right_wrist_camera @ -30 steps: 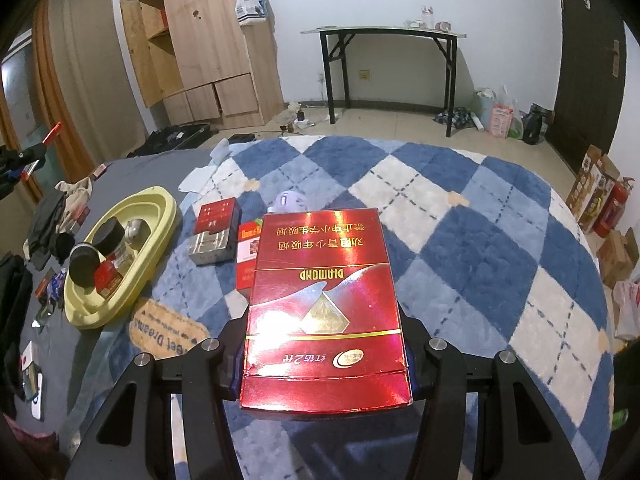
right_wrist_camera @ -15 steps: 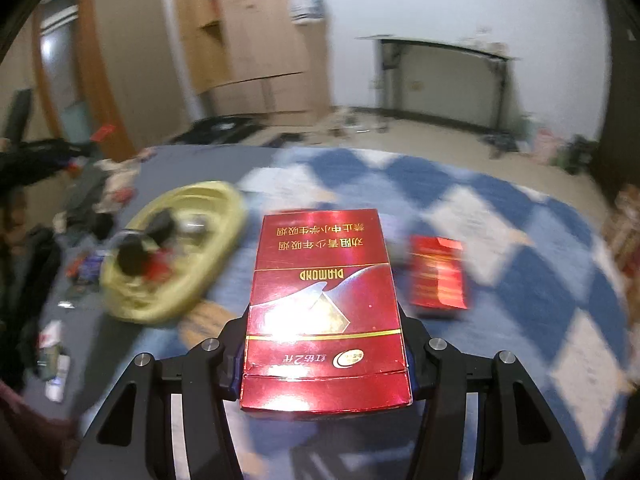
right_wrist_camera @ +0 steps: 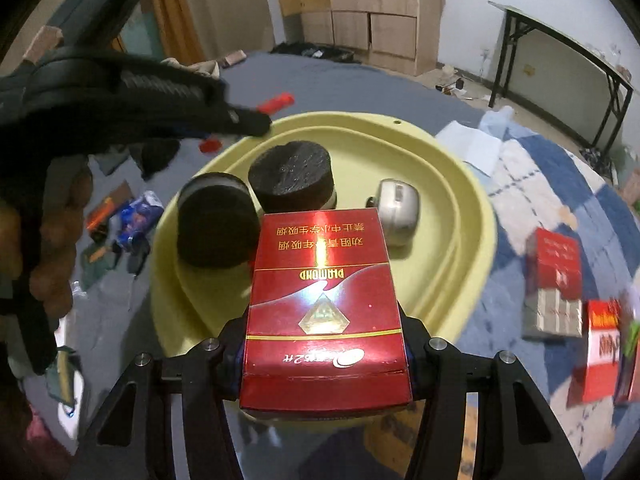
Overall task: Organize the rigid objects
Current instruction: 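Lower the lighter into the tray and open the left gripper while the right gripper releases the box there, then grasp a red-and-white cigarette box with the left gripper while the right gripper grasps a red Diamond box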
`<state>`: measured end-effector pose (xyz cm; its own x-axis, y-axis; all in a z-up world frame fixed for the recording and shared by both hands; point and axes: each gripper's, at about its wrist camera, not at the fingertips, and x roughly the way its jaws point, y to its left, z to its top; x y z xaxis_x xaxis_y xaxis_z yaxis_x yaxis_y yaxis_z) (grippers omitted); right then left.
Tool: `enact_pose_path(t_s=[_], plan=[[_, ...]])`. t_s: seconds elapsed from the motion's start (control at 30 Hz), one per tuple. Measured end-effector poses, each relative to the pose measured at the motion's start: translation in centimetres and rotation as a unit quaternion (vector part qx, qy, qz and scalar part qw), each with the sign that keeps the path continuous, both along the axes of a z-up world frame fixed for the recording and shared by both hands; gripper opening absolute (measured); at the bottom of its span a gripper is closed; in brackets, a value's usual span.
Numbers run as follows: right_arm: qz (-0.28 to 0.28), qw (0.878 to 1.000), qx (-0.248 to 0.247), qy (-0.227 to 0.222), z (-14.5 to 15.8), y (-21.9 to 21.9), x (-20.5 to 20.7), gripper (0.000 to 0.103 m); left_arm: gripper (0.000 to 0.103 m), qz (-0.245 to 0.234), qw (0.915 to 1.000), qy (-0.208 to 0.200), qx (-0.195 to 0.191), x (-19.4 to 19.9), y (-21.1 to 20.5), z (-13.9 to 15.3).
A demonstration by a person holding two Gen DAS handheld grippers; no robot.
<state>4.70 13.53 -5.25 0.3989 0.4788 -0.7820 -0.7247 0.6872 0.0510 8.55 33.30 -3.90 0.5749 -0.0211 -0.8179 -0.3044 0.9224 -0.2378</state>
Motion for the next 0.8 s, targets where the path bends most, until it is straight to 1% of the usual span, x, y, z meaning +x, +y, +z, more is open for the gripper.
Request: enact_pose_path(t_s=[0.03,0.07,0.13,0.2,0.23,0.3,0.33,0.37,0.43,0.47,0.5,0.53,0.63,0.67,0.73,0.77,0.8], plan=[[0.001,1.000,0.004,0.003,0.0,0.4,0.6,0.055,0.024,-0.004,0.9999,0.008,-0.013,0.3,-0.1,-1.0],[0.003,1.000,0.002,0.001,-0.1,1.0,0.8,0.055,0.024,-0.008,0.9997,0.017,-0.012,0.5,-0.3,-1.5],[0.005,1.000,-0.023,-0.009,-0.7,2.2,1.4,0.055,0.024,-0.016,0.9998,0.008,0.013,0.6,-0.8,-1.5],[0.010,0.999,-0.038,-0.009,-1.4,3.3,1.8,0.055,0.025,-0.019,0.9997,0.009,0.010,0.7,-0.8,-1.5],[0.011,0.999,-0.045,-0.012,-1.7,3.8,2.0,0.055,0.026,-0.014,0.9999,0.008,0.000,0.7,-0.5,-1.5],[0.013,0.999,-0.046,-0.017,-2.0,4.3,2.1,0.056,0.039,-0.010,0.9999,0.005,-0.013,0.6,-0.3,-1.4],[0.016,0.999,-0.042,-0.017,-2.0,4.2,2.3,0.056,0.062,-0.005,0.9999,0.004,-0.011,0.5,-0.3,-1.2],[0.019,0.999,-0.039,-0.018,-2.0,4.3,2.2,0.059,0.082,0.002,1.0000,0.005,-0.006,0.4,-0.2,-1.0],[0.025,0.999,-0.036,-0.015,-2.0,4.2,1.9,0.086,0.089,0.015,0.9999,-0.004,-0.005,0.1,-0.1,-0.3],[0.028,0.999,-0.028,-0.012,-1.8,4.0,1.8,0.088,0.093,0.020,0.9998,-0.004,-0.008,0.0,-0.1,0.1],[0.029,0.999,-0.011,-0.010,-1.2,3.5,1.4,0.090,0.094,0.022,0.9997,-0.003,-0.011,-0.1,-0.2,0.7],[0.025,1.000,-0.003,-0.010,-0.9,3.1,1.4,0.095,0.095,0.022,0.9997,-0.011,-0.009,-0.2,-0.4,1.6],[-0.005,0.999,0.036,-0.014,1.2,-0.7,0.6,0.100,0.103,0.010,0.9988,-0.047,0.012,-0.6,-2.7,5.0],[-0.016,0.999,0.045,-0.014,1.6,-2.2,0.5,0.101,0.103,-0.004,0.9980,-0.060,0.017,-0.7,-4.1,6.2],[-0.052,0.996,0.070,-0.015,3.2,-6.9,0.2,0.103,0.103,-0.034,0.9962,-0.077,0.023,-0.8,-6.9,8.0],[-0.065,0.995,0.076,-0.018,3.7,-8.8,-0.1,0.103,0.103,-0.050,0.9950,-0.083,0.025,-0.9,-8.5,8.6],[-0.087,0.993,0.082,-0.026,4.5,-11.6,-0.5,0.103,0.103,-0.066,0.9938,-0.086,0.027,-1.0,-10.2,8.9]])
